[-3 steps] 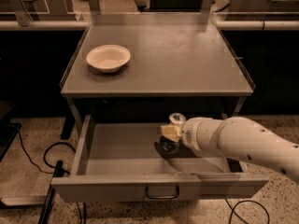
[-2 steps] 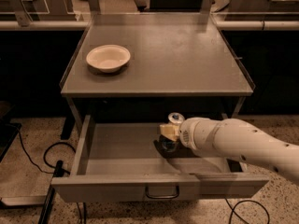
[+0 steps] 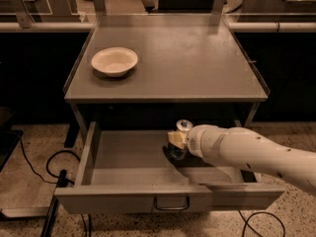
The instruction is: Place redbull can into top drawer
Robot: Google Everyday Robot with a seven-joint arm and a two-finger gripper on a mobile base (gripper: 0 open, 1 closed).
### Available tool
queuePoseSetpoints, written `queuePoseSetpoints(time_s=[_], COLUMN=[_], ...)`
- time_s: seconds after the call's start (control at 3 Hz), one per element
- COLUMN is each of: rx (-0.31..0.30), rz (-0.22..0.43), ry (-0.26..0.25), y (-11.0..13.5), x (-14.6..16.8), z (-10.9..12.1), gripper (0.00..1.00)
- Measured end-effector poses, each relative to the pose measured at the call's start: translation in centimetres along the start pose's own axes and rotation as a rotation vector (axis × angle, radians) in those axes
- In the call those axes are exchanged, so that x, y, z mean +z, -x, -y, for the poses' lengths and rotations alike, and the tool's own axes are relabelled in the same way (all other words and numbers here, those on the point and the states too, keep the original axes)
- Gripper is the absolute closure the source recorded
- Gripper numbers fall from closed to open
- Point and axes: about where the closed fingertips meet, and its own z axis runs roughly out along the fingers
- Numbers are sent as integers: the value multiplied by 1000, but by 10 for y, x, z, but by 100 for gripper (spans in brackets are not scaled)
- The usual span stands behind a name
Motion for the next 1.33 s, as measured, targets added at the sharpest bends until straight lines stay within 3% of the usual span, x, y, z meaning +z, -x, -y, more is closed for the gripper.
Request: queuePoseSetpoints(time_s=[1.33], rx=[22], rz=[4], ry=[-54], y=[-19], x=[19], z=[3], gripper=[100])
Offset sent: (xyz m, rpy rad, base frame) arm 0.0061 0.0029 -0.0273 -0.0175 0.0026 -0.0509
